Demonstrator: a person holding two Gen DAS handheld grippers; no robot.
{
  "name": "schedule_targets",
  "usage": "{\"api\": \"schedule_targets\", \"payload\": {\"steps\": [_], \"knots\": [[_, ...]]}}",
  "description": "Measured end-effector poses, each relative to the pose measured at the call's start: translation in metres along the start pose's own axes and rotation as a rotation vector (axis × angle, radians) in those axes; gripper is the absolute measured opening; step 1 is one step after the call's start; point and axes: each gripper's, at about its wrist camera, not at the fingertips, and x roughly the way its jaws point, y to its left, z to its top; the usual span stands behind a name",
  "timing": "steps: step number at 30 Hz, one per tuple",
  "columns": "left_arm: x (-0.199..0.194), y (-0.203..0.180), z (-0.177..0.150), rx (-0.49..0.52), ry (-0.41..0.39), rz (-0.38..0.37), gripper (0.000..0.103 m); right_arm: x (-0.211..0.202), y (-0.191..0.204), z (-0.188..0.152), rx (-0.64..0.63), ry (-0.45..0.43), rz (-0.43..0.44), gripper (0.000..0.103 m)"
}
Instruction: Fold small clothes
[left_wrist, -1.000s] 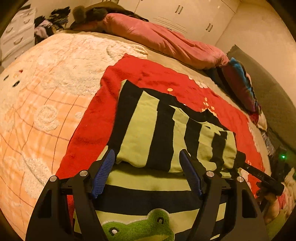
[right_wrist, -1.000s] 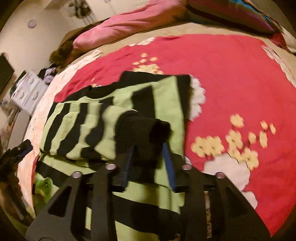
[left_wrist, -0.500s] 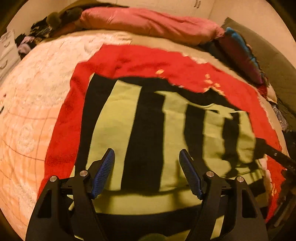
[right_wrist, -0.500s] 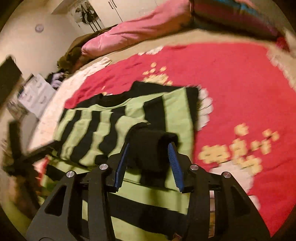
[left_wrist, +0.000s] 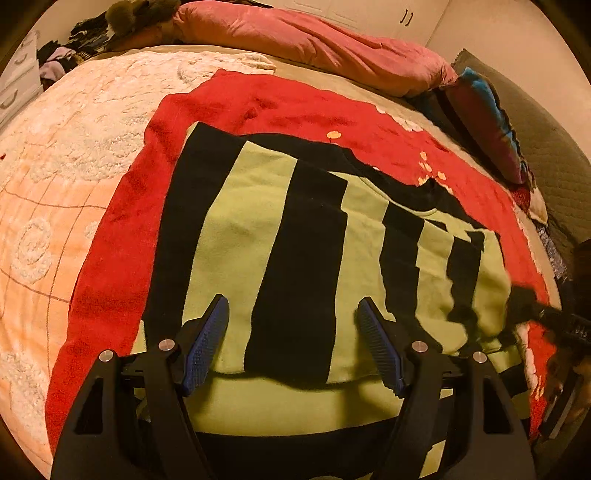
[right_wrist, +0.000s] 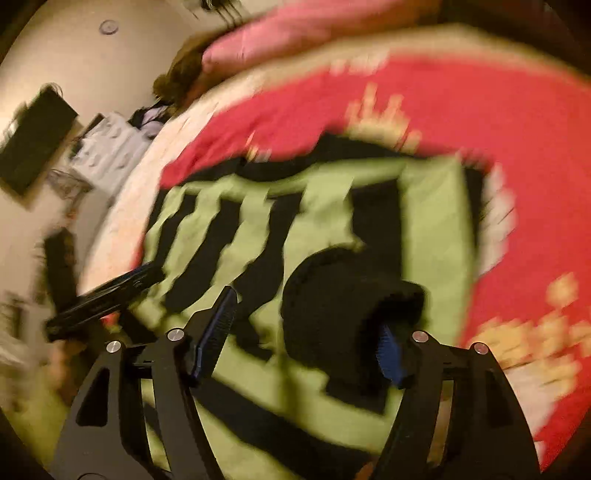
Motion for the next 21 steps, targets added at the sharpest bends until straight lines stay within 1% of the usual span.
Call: {"api": "schedule_targets", "payload": {"steps": [2, 3, 6, 7, 8, 9, 10, 12, 14, 15, 16, 18, 19, 21], "knots": [[-0.001, 0.002, 0.000, -0.015, -0.003, -0.014, 0.071, 0.007, -0.011, 0.000, 0.082, 0.049, 0.122, 0.063], [-0.001, 0.004, 0.000, -0.023, -0.003, -0.023, 0.071, 0.009, -0.014, 0.000, 0.084, 0.066, 0.149, 0.063], [-0.001, 0.006, 0.001, -0.033, 0.002, -0.034, 0.071, 0.007, -0.017, -0.006, 0.049, 0.115, 0.183, 0.062], [-0.001, 0.006, 0.002, -0.034, 0.003, -0.035, 0.071, 0.005, -0.018, -0.008, 0.037, 0.128, 0.189, 0.059], [0.000, 0.006, 0.002, -0.033, 0.004, -0.034, 0.071, 0.002, -0.020, -0.009, 0.024, 0.139, 0.186, 0.053], [0.001, 0.006, 0.002, -0.031, 0.004, -0.031, 0.071, -0.001, -0.022, -0.011, 0.018, 0.144, 0.182, 0.050], [0.002, 0.005, 0.002, -0.028, 0.006, -0.026, 0.071, -0.005, -0.027, -0.012, 0.027, 0.146, 0.176, 0.043], [0.002, 0.002, 0.002, -0.016, 0.008, -0.004, 0.071, -0.014, -0.039, -0.014, 0.074, 0.123, 0.164, 0.041], [-0.009, -0.009, 0.003, 0.010, -0.007, 0.030, 0.069, -0.025, -0.048, -0.014, 0.115, 0.068, 0.186, 0.043], [-0.015, -0.015, 0.004, 0.023, -0.024, 0.023, 0.069, -0.030, -0.048, -0.014, 0.116, 0.040, 0.211, 0.043], [-0.024, -0.025, 0.005, 0.041, -0.048, 0.001, 0.069, -0.032, -0.046, -0.013, 0.114, 0.022, 0.229, 0.043], [-0.032, -0.047, 0.006, 0.087, -0.056, -0.037, 0.065, -0.035, -0.043, -0.010, 0.117, -0.013, 0.255, 0.043], [-0.034, -0.061, 0.005, 0.126, -0.057, -0.052, 0.061, -0.035, -0.043, -0.009, 0.117, -0.019, 0.259, 0.042], [-0.031, -0.094, -0.001, 0.221, -0.043, -0.082, 0.060, -0.033, -0.041, -0.005, 0.109, -0.025, 0.249, 0.028]]}}
